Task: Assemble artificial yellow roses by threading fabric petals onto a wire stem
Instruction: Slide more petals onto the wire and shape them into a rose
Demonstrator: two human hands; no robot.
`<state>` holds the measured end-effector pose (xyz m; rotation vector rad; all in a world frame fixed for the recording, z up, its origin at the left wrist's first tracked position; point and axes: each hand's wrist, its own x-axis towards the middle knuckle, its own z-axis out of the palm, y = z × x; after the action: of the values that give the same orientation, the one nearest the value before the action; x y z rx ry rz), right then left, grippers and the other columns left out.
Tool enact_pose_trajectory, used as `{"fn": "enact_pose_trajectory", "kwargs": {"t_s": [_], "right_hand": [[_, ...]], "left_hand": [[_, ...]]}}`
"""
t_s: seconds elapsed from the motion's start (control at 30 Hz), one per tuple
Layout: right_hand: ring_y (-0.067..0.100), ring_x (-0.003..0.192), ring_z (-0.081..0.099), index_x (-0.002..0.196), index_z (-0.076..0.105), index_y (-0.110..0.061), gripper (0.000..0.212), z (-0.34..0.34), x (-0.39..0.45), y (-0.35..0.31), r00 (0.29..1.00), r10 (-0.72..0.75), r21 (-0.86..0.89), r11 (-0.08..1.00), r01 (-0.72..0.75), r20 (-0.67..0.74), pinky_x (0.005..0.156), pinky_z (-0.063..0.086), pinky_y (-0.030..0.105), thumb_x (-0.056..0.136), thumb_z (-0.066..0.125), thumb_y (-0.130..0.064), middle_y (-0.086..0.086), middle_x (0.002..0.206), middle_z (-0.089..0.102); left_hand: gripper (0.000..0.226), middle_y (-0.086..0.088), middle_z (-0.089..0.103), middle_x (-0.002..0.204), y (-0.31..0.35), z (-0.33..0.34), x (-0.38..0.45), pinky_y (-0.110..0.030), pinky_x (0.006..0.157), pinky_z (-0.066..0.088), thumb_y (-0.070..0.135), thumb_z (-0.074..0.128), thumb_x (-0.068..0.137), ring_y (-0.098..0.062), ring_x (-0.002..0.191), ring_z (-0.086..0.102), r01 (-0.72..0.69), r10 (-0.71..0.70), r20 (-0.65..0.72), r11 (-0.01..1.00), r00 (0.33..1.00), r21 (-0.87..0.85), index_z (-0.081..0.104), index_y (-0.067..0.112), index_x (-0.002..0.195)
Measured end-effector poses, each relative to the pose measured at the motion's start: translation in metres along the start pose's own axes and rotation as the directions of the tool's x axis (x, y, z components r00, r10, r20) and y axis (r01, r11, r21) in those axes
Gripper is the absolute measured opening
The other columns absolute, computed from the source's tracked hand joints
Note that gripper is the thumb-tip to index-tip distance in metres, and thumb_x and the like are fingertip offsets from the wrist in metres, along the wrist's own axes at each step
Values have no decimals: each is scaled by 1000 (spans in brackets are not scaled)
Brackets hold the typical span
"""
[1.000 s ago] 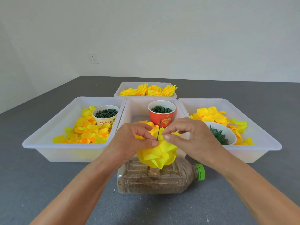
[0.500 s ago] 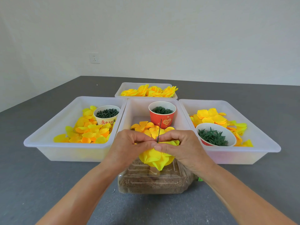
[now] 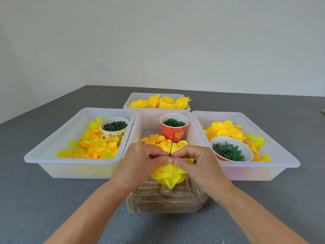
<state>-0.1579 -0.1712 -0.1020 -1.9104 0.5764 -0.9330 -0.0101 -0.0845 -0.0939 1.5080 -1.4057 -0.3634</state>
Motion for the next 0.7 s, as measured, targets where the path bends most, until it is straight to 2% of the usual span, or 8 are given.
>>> {"fn": "enact_pose_trajectory", "kwargs": {"t_s": [0.1,0.17,0.27,0.4,0.47,0.57,0.7], "right_hand": [[-3,71,61,69,70,-30,24,2,-3,0,1000,16,13,1000,-16,-8,69,49,17,76,74,-8,-12,72,71],[-1,72,61,67,70,-30,23,4,-3,1,999,43,22,999,-43,-20,69,50,20,77,74,-9,-11,73,71],[3,71,60,62,68,-26,22,7,-3,2,985,160,131,980,-151,-62,64,48,22,73,76,-8,-8,69,68],[6,68,57,62,67,-22,23,6,-1,-1,976,219,192,958,-213,-11,63,45,22,74,74,-4,-5,69,65],[7,70,56,65,67,-21,22,3,1,-3,974,225,187,956,-227,34,66,44,22,76,72,-3,-4,69,64],[4,68,56,69,66,-18,18,-2,2,-6,969,235,161,956,-245,79,65,44,19,78,71,-3,-3,70,62],[-5,59,54,71,67,-17,16,-7,3,-9,964,245,164,952,-260,105,60,42,12,79,70,-4,-5,68,62]], "left_hand": [[11,18,69,68,-2,0,3,-17,66,48,25,77,68,2,68,61,8,-8,11,999,1000,-32,74,34,73],[8,14,69,70,-3,-1,5,-22,70,48,26,76,66,-3,72,61,31,-29,26,997,999,-66,72,33,68],[3,8,69,72,-2,-2,7,-31,73,48,29,74,63,-11,75,61,57,-52,46,991,998,-125,72,30,64],[16,6,67,68,-2,-4,11,-23,63,42,13,77,69,-7,67,56,113,-102,95,987,990,-118,71,25,61],[19,5,66,66,0,-6,15,-24,64,43,7,77,71,-7,65,56,142,-127,144,985,981,-100,71,22,60],[18,1,63,63,6,-8,21,-29,65,44,2,75,73,-11,64,55,152,-129,220,985,967,-87,70,14,61],[12,-8,62,64,12,-10,25,-26,61,43,3,73,75,-13,62,53,163,-138,286,985,948,-63,67,1,65]]}}
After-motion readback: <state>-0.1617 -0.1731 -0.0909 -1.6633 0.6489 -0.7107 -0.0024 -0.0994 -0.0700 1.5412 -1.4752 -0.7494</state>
